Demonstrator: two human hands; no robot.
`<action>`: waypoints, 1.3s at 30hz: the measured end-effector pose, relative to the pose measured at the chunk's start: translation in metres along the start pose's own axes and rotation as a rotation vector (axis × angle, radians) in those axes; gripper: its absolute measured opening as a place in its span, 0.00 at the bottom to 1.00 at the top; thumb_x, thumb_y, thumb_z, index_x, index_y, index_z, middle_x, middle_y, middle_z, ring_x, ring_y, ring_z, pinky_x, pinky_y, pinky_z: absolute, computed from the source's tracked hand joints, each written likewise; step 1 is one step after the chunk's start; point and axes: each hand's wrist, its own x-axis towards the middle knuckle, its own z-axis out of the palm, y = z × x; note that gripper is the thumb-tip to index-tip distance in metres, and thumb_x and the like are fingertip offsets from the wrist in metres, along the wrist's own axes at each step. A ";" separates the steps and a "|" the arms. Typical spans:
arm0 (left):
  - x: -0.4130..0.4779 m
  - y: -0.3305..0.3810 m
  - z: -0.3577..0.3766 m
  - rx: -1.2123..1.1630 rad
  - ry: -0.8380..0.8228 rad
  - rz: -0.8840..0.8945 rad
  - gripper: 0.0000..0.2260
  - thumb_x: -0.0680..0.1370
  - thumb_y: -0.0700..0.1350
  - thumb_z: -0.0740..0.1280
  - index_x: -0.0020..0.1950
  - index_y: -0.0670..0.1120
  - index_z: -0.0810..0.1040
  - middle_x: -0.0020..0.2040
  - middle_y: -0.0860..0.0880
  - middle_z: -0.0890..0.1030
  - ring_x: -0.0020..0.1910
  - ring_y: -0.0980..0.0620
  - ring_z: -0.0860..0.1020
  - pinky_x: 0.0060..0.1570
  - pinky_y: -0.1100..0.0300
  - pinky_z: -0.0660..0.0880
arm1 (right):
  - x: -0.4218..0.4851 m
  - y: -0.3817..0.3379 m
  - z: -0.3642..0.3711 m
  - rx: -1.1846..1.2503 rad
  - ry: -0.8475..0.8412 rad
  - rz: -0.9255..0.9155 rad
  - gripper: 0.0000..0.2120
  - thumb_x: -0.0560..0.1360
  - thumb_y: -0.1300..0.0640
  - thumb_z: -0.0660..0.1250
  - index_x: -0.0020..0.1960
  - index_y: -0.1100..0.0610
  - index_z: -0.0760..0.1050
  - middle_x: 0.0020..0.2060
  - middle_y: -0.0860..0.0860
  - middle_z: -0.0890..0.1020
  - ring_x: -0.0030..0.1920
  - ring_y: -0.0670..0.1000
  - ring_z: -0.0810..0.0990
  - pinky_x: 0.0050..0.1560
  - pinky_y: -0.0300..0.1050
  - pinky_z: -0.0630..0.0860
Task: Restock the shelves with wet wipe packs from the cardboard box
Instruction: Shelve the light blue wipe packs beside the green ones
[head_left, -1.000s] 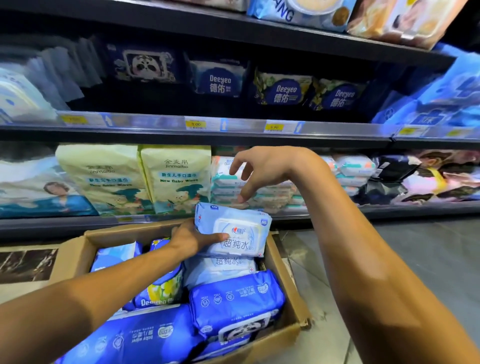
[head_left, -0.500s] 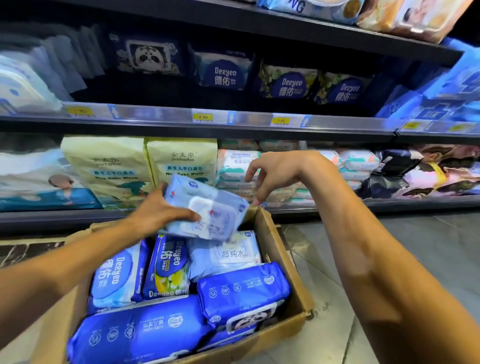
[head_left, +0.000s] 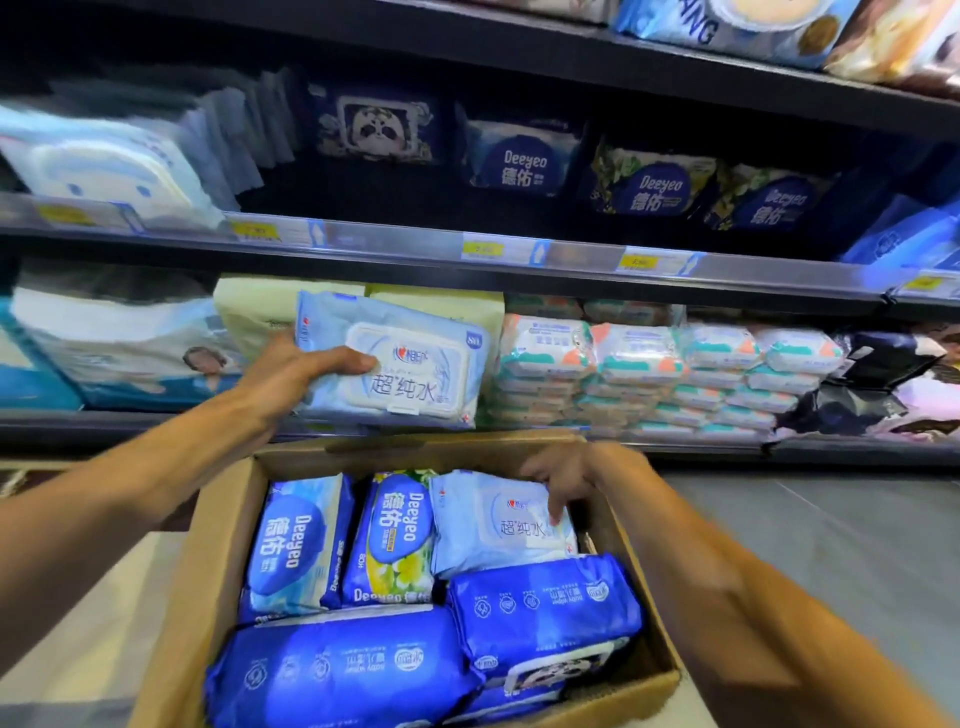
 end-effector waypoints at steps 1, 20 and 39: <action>0.001 -0.001 0.003 0.008 -0.005 -0.002 0.34 0.52 0.49 0.81 0.57 0.43 0.83 0.51 0.46 0.87 0.49 0.45 0.86 0.45 0.57 0.83 | 0.002 0.000 0.007 -0.020 -0.003 0.013 0.42 0.68 0.58 0.80 0.77 0.50 0.66 0.76 0.49 0.70 0.74 0.56 0.70 0.70 0.49 0.70; -0.003 0.008 0.007 -0.142 0.038 -0.038 0.47 0.39 0.59 0.84 0.56 0.43 0.83 0.49 0.45 0.87 0.45 0.47 0.87 0.37 0.61 0.81 | 0.009 0.001 0.005 0.087 -0.048 -0.001 0.32 0.58 0.40 0.83 0.55 0.44 0.72 0.61 0.50 0.79 0.55 0.51 0.80 0.55 0.54 0.80; 0.009 0.061 0.045 -0.436 0.111 -0.001 0.32 0.59 0.52 0.77 0.62 0.45 0.82 0.57 0.44 0.85 0.50 0.45 0.84 0.42 0.55 0.82 | -0.021 0.030 0.032 0.634 0.111 -0.104 0.44 0.56 0.51 0.85 0.69 0.44 0.70 0.64 0.46 0.75 0.64 0.51 0.78 0.61 0.47 0.80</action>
